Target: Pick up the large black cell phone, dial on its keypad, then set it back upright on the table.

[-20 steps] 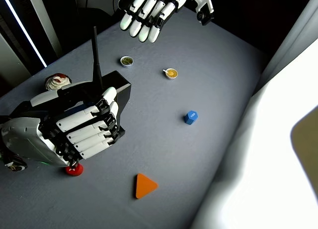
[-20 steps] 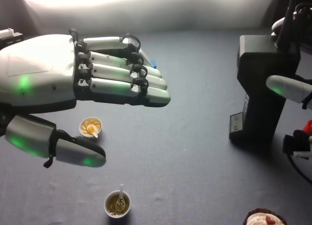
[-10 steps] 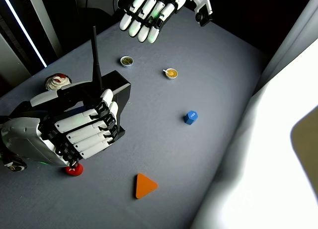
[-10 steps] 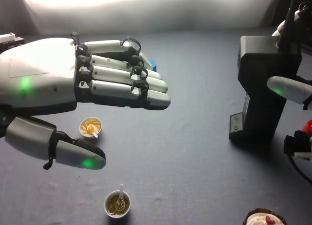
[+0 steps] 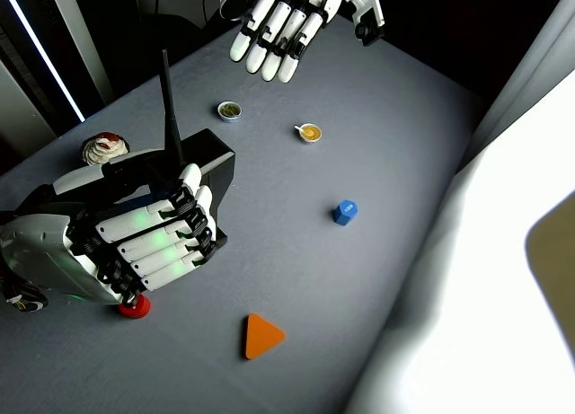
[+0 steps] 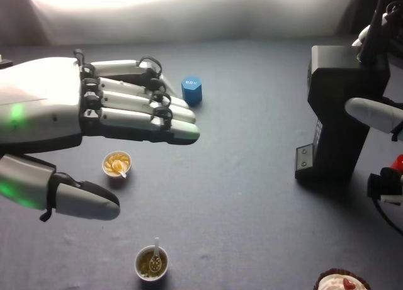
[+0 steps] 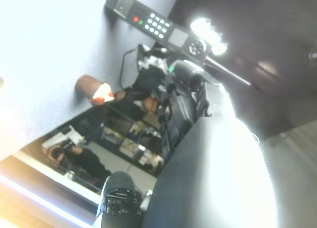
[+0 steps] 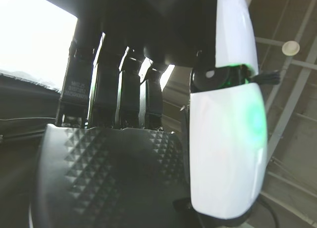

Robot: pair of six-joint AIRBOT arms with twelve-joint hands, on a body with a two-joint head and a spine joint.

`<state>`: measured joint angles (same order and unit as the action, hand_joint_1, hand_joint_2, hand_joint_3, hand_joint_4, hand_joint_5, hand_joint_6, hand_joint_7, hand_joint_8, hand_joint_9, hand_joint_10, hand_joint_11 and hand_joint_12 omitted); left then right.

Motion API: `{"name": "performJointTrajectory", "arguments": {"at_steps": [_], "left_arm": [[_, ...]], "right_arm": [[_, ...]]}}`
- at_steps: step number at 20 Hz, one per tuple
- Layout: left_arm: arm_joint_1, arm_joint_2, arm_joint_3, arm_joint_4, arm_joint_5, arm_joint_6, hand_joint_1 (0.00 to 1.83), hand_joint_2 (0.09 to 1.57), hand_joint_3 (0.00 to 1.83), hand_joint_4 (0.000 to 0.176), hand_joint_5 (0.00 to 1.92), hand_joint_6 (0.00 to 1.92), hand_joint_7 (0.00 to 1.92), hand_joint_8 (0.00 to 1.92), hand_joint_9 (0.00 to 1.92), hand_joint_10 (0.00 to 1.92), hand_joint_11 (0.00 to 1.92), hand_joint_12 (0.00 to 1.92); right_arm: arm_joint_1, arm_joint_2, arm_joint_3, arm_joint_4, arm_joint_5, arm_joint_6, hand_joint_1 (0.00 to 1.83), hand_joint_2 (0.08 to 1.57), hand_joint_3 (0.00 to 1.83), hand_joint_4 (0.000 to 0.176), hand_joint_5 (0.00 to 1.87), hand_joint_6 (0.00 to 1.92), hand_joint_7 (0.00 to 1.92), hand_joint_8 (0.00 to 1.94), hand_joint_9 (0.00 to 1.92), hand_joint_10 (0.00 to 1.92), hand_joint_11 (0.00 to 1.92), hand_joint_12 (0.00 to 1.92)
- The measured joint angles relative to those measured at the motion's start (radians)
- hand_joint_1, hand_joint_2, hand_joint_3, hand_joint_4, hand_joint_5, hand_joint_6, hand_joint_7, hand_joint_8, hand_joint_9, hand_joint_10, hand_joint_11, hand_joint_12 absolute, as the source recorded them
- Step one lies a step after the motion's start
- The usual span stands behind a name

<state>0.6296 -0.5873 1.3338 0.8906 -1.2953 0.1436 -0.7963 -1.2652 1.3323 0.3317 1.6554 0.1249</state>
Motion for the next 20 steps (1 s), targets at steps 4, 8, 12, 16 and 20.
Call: {"name": "performJointTrajectory", "arguments": {"at_steps": [4,8,12,16,20], "left_arm": [[0.01,0.007,0.001,-0.006,0.001,-0.004,0.07,1.26,0.0,0.0,0.29,0.0,0.35,0.0,0.41,0.01,0.04,0.93],[0.019,0.011,0.002,-0.005,-0.003,-0.01,0.06,1.27,0.0,0.0,0.28,0.0,0.36,0.0,0.41,0.0,0.04,0.94],[0.027,0.012,0.002,-0.011,-0.012,-0.011,0.04,1.27,0.0,0.0,0.26,0.0,0.37,0.0,0.41,0.0,0.02,0.95],[0.034,0.013,0.002,-0.019,-0.019,-0.012,0.05,1.27,0.0,0.0,0.27,0.0,0.37,0.0,0.4,0.0,0.02,0.95],[0.034,0.013,0.002,-0.019,-0.022,-0.011,0.06,1.27,0.0,0.0,0.28,0.0,0.37,0.0,0.42,0.01,0.03,0.96]], "right_arm": [[0.0,0.0,0.0,0.001,0.0,0.0,1.34,1.23,0.0,0.0,0.66,1.37,0.77,1.24,0.74,1.53,0.57,1.38],[0.0,0.0,0.001,0.003,0.0,-0.001,1.16,1.25,0.0,0.0,0.64,1.47,0.81,1.29,0.74,0.69,0.54,1.25],[0.0,-0.001,0.002,0.005,0.0,-0.006,1.08,1.27,0.0,0.0,0.68,1.42,0.78,0.3,0.79,0.32,0.47,1.21],[0.0,-0.002,0.002,0.003,-0.002,-0.007,1.23,1.2,0.0,0.0,0.71,0.12,0.75,0.0,0.78,0.05,0.43,1.08],[0.0,-0.003,0.002,0.005,-0.004,-0.007,1.22,1.17,0.0,0.0,0.7,0.02,0.69,0.0,0.73,0.01,0.38,1.02]]}}
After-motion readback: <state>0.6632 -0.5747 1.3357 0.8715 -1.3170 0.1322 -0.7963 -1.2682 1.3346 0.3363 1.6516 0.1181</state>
